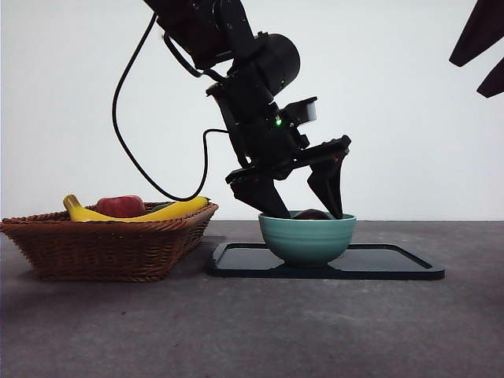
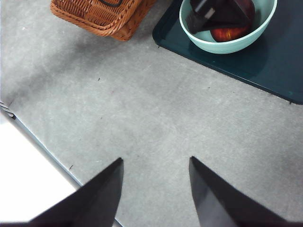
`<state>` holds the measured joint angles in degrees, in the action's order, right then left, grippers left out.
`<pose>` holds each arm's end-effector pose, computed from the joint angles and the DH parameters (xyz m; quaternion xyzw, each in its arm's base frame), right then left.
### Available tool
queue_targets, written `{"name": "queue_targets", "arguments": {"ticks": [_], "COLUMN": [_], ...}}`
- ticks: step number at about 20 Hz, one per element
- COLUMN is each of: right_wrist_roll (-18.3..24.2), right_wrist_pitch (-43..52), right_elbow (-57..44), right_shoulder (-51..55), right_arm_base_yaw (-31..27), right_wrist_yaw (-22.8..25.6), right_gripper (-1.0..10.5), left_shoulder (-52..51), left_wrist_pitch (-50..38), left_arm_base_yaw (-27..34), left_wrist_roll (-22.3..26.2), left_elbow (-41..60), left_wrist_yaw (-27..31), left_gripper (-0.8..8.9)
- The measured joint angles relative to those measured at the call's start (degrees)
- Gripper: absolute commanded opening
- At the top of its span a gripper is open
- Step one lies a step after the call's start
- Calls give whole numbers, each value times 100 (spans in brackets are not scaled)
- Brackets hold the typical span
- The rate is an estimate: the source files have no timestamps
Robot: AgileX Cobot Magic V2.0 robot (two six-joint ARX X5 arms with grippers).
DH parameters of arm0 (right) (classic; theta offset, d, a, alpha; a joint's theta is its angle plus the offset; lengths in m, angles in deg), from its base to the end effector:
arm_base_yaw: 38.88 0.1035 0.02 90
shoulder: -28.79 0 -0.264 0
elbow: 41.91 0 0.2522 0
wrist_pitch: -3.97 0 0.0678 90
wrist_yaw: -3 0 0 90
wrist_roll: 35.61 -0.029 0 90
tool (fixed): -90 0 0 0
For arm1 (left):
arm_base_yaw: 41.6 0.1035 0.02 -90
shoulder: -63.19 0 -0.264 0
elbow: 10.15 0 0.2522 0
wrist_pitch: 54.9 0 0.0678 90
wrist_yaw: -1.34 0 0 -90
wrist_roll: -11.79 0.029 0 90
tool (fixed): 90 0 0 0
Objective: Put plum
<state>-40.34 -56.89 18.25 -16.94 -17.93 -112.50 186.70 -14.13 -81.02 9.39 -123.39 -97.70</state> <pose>0.1307 0.0634 0.2873 0.0505 0.4085 0.3459 0.8432 0.3637 -0.3049 0.2037 0.0956 0.4234 -0.3616 0.8251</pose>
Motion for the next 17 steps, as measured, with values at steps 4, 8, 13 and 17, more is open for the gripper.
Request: {"name": "queue_targets", "arguments": {"ticks": [4,8,13,17], "right_wrist_roll": [0,0,0,0], "right_wrist_pitch": [0,0,0,2], "right_elbow": [0,0,0,0], "right_shoulder": [0,0,0,0], "right_arm_base_yaw": [0,0,0,0], "right_wrist_yaw": [0,0,0,0], "right_gripper": [222,222,222,222], "left_shoulder": [20,94,149,149], "left_wrist_pitch": [-11,-13,17,20], "left_arm_base_yaw": [-11,-13,-20,-24], "left_wrist_roll": [15,39,61,63], "left_elbow": [0,-2,-2,-2], "left_wrist_yaw": [17,15,20,20], "left_gripper": [406,405,331,238]}}
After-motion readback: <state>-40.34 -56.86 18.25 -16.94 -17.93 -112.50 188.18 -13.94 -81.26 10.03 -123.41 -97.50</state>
